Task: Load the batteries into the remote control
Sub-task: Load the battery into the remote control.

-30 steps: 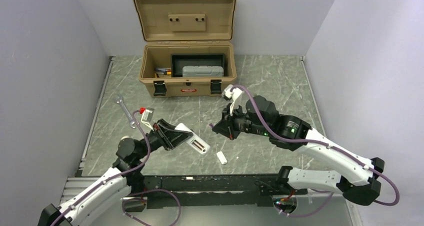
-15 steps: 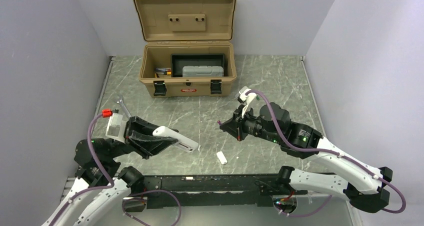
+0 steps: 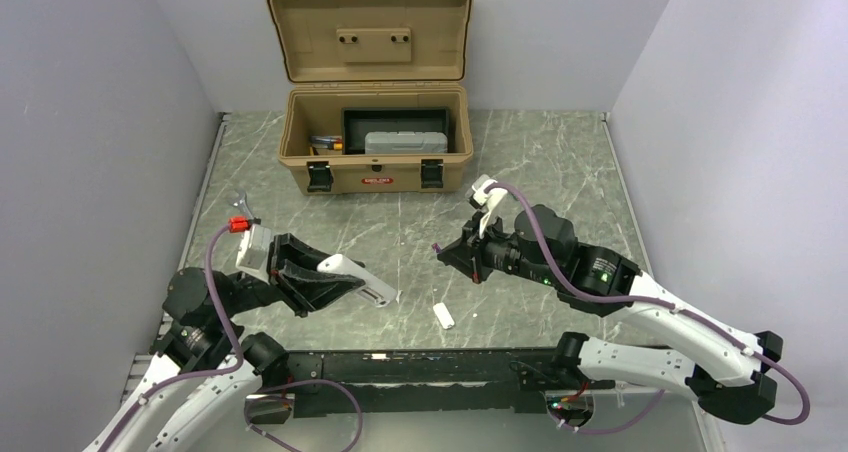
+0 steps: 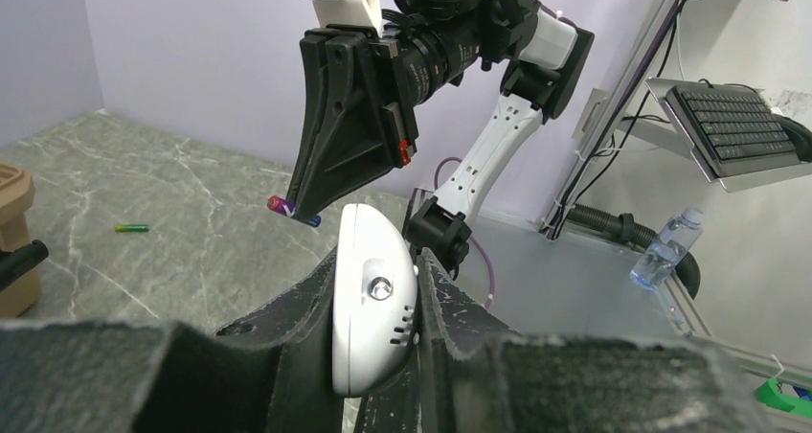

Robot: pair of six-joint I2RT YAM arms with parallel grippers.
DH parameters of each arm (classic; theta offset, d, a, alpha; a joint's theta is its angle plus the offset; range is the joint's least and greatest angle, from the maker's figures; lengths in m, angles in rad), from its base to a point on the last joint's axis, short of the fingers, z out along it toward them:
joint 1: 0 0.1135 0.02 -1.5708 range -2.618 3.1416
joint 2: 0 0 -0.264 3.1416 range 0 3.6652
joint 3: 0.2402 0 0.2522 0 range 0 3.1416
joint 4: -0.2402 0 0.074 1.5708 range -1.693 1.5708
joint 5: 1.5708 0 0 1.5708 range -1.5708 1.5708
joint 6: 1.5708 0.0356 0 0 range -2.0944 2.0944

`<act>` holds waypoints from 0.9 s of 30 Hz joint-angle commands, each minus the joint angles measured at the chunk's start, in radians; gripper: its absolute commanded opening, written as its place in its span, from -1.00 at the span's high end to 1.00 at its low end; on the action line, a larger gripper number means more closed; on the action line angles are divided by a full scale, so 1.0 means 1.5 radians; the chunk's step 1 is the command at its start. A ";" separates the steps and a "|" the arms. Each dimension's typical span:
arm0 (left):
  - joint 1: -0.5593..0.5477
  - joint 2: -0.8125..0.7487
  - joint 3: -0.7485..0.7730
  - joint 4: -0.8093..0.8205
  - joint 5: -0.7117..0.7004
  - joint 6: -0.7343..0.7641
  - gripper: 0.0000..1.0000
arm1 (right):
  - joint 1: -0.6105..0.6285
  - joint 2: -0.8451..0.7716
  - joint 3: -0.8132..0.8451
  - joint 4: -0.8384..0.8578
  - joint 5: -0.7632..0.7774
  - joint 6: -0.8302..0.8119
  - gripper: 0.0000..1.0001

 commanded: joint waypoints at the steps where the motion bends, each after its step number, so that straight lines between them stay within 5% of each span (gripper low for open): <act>1: 0.000 0.004 0.001 0.011 -0.006 0.011 1.00 | 0.002 0.011 0.036 -0.004 0.001 -0.018 1.00; 6: 0.000 0.008 0.004 -0.013 -0.032 0.006 1.00 | 0.002 -0.005 0.015 0.024 -0.001 -0.011 1.00; 13: 0.001 0.064 0.014 -0.157 -0.245 -0.149 1.00 | 0.002 -0.020 0.014 0.073 -0.010 0.001 1.00; 20: 0.001 0.072 -0.170 0.076 -0.270 -0.428 1.00 | 0.002 0.073 0.157 -0.064 -0.017 0.032 1.00; 27: -0.002 0.121 -0.240 0.238 -0.280 -0.507 1.00 | 0.003 0.220 0.343 -0.287 -0.084 0.061 1.00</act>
